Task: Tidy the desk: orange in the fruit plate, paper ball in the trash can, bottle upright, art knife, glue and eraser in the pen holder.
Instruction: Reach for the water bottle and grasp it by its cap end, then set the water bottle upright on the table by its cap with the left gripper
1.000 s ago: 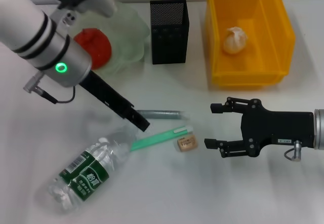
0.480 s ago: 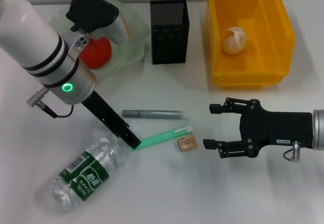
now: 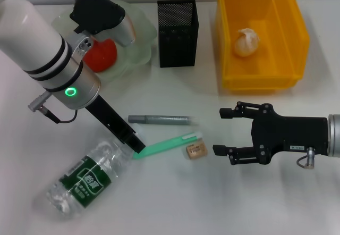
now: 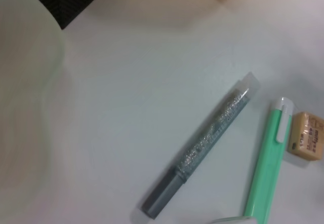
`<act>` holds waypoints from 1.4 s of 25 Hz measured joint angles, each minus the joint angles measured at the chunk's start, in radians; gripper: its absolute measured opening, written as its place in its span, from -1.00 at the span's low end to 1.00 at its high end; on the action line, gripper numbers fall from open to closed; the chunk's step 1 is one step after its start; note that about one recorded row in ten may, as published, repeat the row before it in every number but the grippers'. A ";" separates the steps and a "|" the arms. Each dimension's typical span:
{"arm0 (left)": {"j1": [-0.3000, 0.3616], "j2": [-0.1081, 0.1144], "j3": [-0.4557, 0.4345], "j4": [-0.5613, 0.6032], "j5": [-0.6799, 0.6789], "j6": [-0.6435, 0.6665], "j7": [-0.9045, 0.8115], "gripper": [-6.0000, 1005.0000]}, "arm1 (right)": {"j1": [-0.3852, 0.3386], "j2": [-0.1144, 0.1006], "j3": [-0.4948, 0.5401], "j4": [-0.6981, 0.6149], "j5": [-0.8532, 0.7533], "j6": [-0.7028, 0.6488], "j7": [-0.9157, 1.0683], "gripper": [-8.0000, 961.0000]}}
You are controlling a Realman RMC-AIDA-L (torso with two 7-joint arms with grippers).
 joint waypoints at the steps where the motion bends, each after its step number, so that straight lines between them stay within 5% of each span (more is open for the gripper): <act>1: 0.000 0.000 0.000 0.000 0.000 0.000 0.000 0.51 | 0.000 0.000 0.000 0.000 0.001 0.000 0.001 0.73; 6: 0.001 0.000 0.001 0.001 0.000 0.000 0.002 0.11 | 0.000 0.000 0.000 0.000 0.003 -0.001 0.001 0.73; 23: 0.007 0.005 -0.020 0.028 -0.003 0.000 0.052 -0.11 | -0.002 -0.001 0.001 0.000 0.006 -0.009 0.002 0.74; 35: 0.109 0.010 -0.257 0.156 -0.049 0.021 0.300 -0.11 | -0.002 0.001 0.003 -0.001 0.007 -0.001 0.002 0.73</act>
